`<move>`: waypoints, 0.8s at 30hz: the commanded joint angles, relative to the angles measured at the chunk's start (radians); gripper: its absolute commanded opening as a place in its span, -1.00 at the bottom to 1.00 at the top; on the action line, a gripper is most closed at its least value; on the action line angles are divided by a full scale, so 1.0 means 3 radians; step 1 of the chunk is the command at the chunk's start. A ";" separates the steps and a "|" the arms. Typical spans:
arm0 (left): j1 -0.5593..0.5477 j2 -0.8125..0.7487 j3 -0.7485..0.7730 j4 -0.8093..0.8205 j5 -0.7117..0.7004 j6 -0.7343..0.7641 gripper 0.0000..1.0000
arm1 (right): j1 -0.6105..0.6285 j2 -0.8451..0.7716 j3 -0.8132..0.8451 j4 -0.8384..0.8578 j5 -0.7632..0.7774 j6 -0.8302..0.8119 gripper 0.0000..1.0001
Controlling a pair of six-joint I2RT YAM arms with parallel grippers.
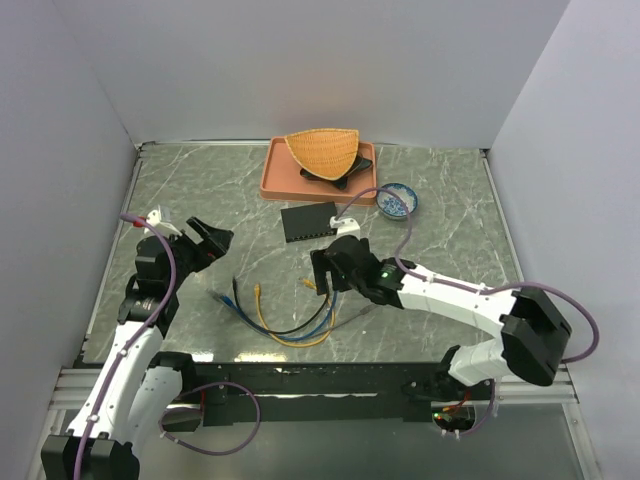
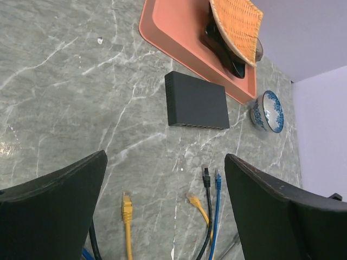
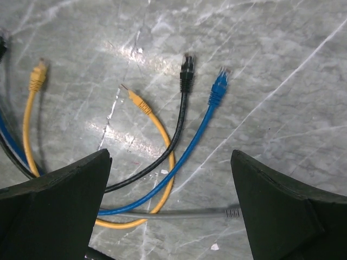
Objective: Insert the plug into the switch port
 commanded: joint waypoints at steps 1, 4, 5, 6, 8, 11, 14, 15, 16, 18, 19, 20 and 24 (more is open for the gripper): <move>-0.0007 0.0079 0.0155 -0.0108 0.0016 0.0055 0.93 | 0.0045 0.0190 0.0195 -0.0315 0.0206 0.0274 0.99; -0.0002 0.0238 0.0247 -0.0175 -0.0015 0.0050 0.93 | 0.0045 0.0308 0.0236 -0.0417 0.0273 0.0402 0.99; -0.0002 0.0284 0.0293 -0.0221 -0.0015 0.0045 0.93 | 0.0040 0.0334 0.0251 -0.0432 0.0278 0.0423 0.99; -0.0002 0.0375 0.0314 -0.0242 -0.0010 0.0030 0.92 | 0.0045 0.0349 0.0271 -0.0438 0.0273 0.0433 0.98; -0.0002 0.0488 0.0314 -0.0262 0.0031 -0.0021 0.93 | 0.0040 0.0390 0.0277 -0.0402 0.0232 0.0454 0.96; -0.0002 0.0590 0.0334 -0.0262 0.0042 -0.0062 0.92 | 0.0045 0.0421 0.0246 -0.0264 0.0125 0.0464 0.86; -0.0002 0.0632 0.0431 -0.0323 0.0021 -0.0052 0.93 | 0.0040 0.0456 0.0256 -0.0177 0.0109 0.0470 0.76; -0.0007 0.0632 0.0437 -0.0324 0.0026 -0.0052 0.93 | 0.0040 0.0482 0.0266 -0.0162 0.0124 0.0464 0.69; -0.0002 0.0627 0.0432 -0.0313 0.0031 -0.0052 0.92 | 0.0040 0.0502 0.0282 -0.0126 0.0120 0.0444 0.65; -0.0002 0.0581 0.0376 -0.0242 0.0052 -0.0067 0.92 | 0.0045 0.0604 0.0389 -0.0090 0.0125 0.0373 0.48; -0.0002 0.0555 0.0350 -0.0211 0.0057 -0.0078 0.92 | 0.0045 0.0655 0.0485 -0.0060 0.0109 0.0347 0.34; -0.0002 0.0545 0.0345 -0.0196 0.0062 -0.0073 0.93 | 0.0040 0.0782 0.0547 -0.0064 0.0104 0.0296 0.31; -0.0002 0.0519 0.0360 -0.0211 0.0052 -0.0042 0.93 | 0.0040 0.1161 0.0915 -0.0279 0.0206 0.0260 -0.12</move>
